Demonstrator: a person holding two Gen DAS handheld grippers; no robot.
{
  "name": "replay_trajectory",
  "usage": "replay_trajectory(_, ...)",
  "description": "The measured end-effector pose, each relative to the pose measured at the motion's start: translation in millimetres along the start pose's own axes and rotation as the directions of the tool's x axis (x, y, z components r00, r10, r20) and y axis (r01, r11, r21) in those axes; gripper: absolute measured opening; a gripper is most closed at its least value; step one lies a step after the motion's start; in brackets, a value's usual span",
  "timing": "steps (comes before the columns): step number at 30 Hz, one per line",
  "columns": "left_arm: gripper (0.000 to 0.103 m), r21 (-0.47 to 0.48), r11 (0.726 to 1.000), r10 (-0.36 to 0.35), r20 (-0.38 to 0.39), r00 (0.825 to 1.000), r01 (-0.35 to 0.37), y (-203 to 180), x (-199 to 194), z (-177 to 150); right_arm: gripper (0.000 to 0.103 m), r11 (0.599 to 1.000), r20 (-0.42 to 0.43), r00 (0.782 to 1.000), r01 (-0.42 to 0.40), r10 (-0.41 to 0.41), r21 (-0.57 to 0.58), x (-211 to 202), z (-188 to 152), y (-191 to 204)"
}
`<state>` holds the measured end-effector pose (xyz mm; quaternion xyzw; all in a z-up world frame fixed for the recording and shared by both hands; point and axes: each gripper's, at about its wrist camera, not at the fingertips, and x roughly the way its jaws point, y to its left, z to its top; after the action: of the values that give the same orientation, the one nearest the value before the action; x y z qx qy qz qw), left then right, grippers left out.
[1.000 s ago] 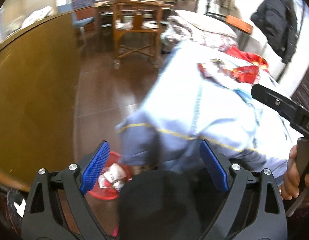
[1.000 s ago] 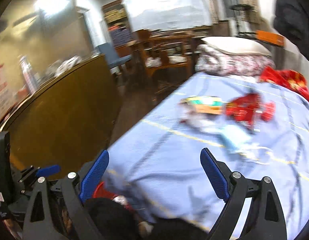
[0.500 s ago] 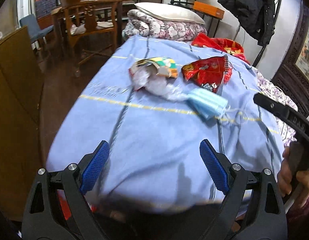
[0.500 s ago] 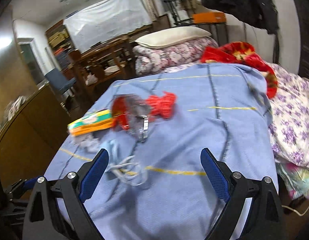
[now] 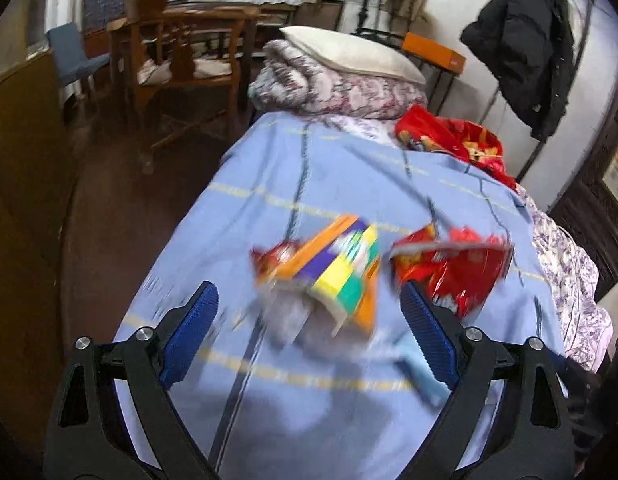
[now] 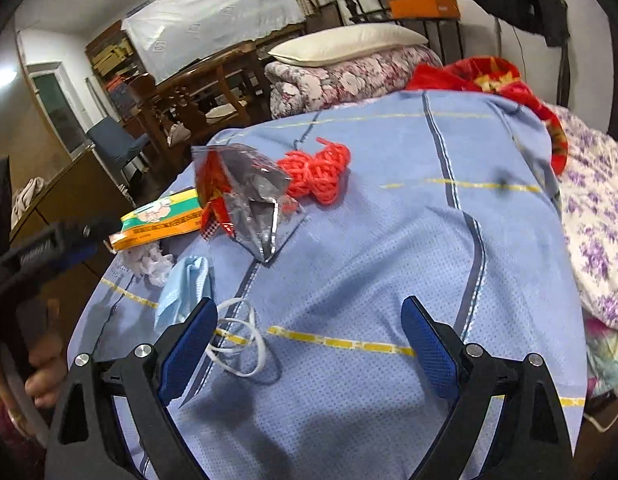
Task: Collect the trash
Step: 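Grasp the yellow-and-purple box with the left tool, then grasp the blue face mask with the right tool while the left tool holds the box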
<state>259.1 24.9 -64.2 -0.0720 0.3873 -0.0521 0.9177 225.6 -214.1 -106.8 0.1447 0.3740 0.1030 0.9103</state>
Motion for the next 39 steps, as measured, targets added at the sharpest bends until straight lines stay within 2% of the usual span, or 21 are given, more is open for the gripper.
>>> replay_trajectory(4,0.094,0.100,0.995,0.010,-0.012,1.000,-0.009,-17,29,11,0.091,1.000,-0.015,1.000,-0.005,0.005,0.029,3,0,-5)
replay_trajectory(8,0.092,0.076,0.996,-0.037,-0.038,0.999,0.040,-7,53,4,0.091,1.000,-0.024,0.999,0.026,-0.027,-0.009,7,0,2)
replay_trajectory(9,0.086,0.060,0.997,-0.047,-0.041,0.998,0.049,-2,56,1,0.091,0.999,-0.025,0.999,0.030,-0.030,-0.013,6,0,4)
replay_trajectory(10,0.076,0.053,0.997,-0.054,-0.034,0.998,0.055,1,55,3,0.091,0.999,-0.027,0.999,0.035,-0.035,-0.017,7,0,5)
replay_trajectory(12,0.064,0.047,0.990,-0.131,-0.005,0.991,0.132,9,47,8,0.091,0.999,-0.030,0.999,0.038,-0.039,-0.019,7,0,5)
replay_trajectory(15,0.058,0.007,0.986,-0.167,0.009,0.986,0.166,23,40,10,0.091,0.999,-0.031,0.999,0.039,-0.040,-0.018,7,0,5)
replay_trajectory(19,0.057,-0.052,0.975,-0.217,0.008,0.976,0.217,36,32,13,0.091,0.998,-0.034,0.998,0.052,-0.053,-0.027,7,-1,7)
replay_trajectory(24,0.057,-0.065,0.967,-0.242,0.086,0.967,0.248,46,4,22,0.091,0.998,-0.036,0.998,0.054,-0.055,-0.028,7,-1,8)
replay_trajectory(32,0.057,-0.100,0.968,-0.220,0.110,0.969,0.231,69,-14,23,0.091,0.999,-0.019,0.999,0.041,-0.042,-0.032,3,-2,11)
replay_trajectory(37,0.057,-0.110,0.967,-0.214,0.139,0.967,0.230,80,-27,24,0.091,0.995,0.069,0.997,0.051,-0.045,-0.091,-12,-7,25)
replay_trajectory(39,0.057,-0.107,0.969,-0.206,0.151,0.967,0.223,83,-32,25,0.091,0.995,0.084,0.996,0.000,0.008,-0.100,-16,-10,36)
